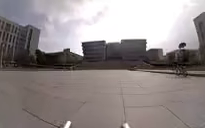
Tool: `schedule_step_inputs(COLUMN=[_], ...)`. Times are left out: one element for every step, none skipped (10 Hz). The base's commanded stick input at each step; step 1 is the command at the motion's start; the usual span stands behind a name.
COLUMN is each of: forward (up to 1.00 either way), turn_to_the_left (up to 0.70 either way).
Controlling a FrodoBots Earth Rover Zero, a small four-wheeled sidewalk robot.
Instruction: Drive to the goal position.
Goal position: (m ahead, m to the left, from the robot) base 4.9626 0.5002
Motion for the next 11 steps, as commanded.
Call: schedule_step_inputs(forward=[0.62, 0.63, 0.63, 0.63, 0.63, 0.63, 0.63, 0.63, 0.63, 0.63, 0.63], turn_to_the_left=[0.0, 0.0, 0.0, 0.0, 0.0, 0.0, 0.0, 0.0, 0.0, 0.0, 0.0])
